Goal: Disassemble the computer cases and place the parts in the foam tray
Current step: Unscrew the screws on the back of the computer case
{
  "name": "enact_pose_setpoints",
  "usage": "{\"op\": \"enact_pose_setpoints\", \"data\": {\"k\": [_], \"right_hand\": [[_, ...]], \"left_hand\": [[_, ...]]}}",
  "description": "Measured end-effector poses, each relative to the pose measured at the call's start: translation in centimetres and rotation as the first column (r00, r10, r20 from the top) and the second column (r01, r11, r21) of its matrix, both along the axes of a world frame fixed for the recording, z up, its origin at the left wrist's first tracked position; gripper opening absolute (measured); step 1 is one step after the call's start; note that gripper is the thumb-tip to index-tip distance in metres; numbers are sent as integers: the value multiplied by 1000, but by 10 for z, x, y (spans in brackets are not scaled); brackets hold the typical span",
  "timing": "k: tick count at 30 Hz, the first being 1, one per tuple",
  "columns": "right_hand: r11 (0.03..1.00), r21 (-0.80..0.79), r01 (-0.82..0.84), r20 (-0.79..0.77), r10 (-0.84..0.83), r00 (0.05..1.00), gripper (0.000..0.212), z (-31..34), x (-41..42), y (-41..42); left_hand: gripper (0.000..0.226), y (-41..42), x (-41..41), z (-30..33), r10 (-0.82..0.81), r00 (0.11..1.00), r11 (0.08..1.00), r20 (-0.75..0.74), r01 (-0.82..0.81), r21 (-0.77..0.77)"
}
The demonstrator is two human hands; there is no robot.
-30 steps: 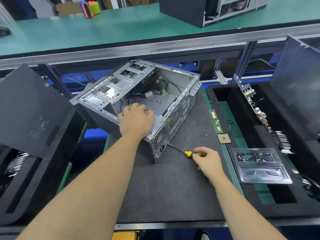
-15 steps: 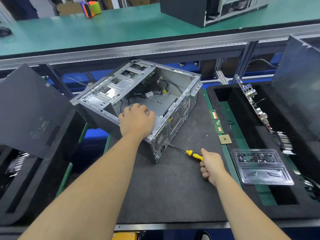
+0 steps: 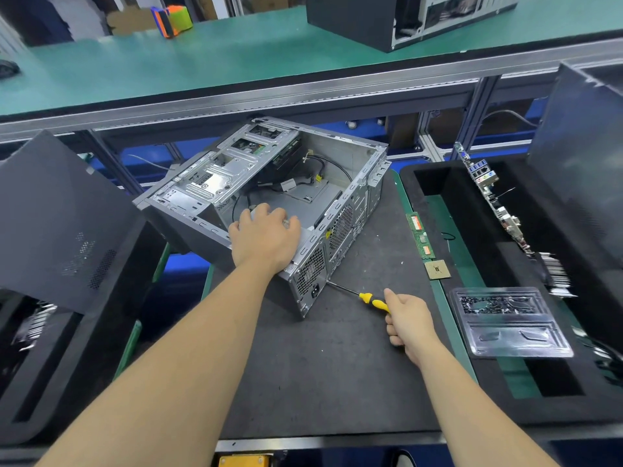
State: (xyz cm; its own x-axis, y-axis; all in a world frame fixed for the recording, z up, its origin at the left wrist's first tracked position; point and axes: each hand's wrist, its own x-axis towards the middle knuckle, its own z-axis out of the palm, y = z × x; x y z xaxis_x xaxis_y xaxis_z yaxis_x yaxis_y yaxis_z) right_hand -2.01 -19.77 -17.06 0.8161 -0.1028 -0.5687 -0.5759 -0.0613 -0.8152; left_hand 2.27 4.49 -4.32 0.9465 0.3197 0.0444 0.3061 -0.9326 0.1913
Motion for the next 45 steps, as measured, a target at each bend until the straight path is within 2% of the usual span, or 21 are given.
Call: {"op": "enact_pose_setpoints", "data": {"k": [5, 10, 13, 17, 21, 23, 26, 27, 29, 31, 32, 34, 35, 37, 39, 42, 45], "right_hand": [[973, -228, 19, 133, 12, 991, 35, -8, -4, 8], [882, -470, 33, 314, 132, 940, 45, -8, -14, 10], [866, -500, 23, 406, 211, 889, 44, -8, -24, 10], [865, -502, 16, 442, 240, 864, 41, -10, -27, 7], [798, -598, -76, 458, 418, 785, 22, -14, -37, 3], [828, -554, -83, 465, 391, 794, 16, -14, -37, 2], [981, -191, -22, 384, 95, 918, 8, -5, -24, 3], [996, -92, 16, 336, 16, 942, 3, -3, -20, 4], [992, 45, 115, 240, -123, 963, 14, -1, -14, 9], [960, 147, 239, 112, -256, 960, 16, 3, -6, 15], [955, 119, 270, 44, -277, 960, 21, 5, -1, 17], [975, -93, 203, -46, -208, 977, 40, 6, 11, 14], [975, -145, 169, -62, -179, 982, 42, 5, 14, 11], [987, -85, 136, -56, -141, 988, 36, -1, 14, 6], [993, -85, 87, 46, -83, 995, 36, -6, 5, 4], [967, -255, 13, 223, 46, 974, 40, -12, -9, 4], [949, -314, -39, 317, 143, 938, 32, -11, -18, 0]], "left_hand": [[48, 0, 0, 0, -3, 1000, 1000, -23, 4, 28], [47, -1, 0, 0, -11, 1000, 999, -20, 11, 36], [47, 0, 0, 0, -10, 1000, 999, -12, 10, 37], [47, 0, 0, 1, -2, 1000, 1000, -22, 3, 30], [48, -1, 0, 1, -1, 1000, 1000, -21, 2, 29], [48, -2, 0, 2, -3, 1000, 1000, -27, 4, 28], [48, -2, -1, 3, 0, 1000, 1000, -29, 1, 22], [48, -2, -1, 3, 1, 1000, 1000, -30, 0, 18], [48, -2, -1, 4, 1, 1000, 1000, -30, 0, 16], [48, -2, -2, 4, 0, 1000, 1000, -32, 1, 20], [48, -2, -2, 4, 1, 999, 1000, -34, 0, 21], [48, -2, -1, 4, 1, 999, 1000, -37, 0, 22], [48, -2, -1, 4, 1, 999, 1000, -36, 0, 20], [47, -1, 0, 2, 4, 1000, 1000, -31, -3, 14], [48, 0, 0, 1, 7, 1000, 1000, -25, -7, 18], [49, 0, 0, 0, 9, 1000, 1000, -19, -9, 28], [49, 0, 1, -1, 8, 1000, 1000, -10, -8, 27]]}}
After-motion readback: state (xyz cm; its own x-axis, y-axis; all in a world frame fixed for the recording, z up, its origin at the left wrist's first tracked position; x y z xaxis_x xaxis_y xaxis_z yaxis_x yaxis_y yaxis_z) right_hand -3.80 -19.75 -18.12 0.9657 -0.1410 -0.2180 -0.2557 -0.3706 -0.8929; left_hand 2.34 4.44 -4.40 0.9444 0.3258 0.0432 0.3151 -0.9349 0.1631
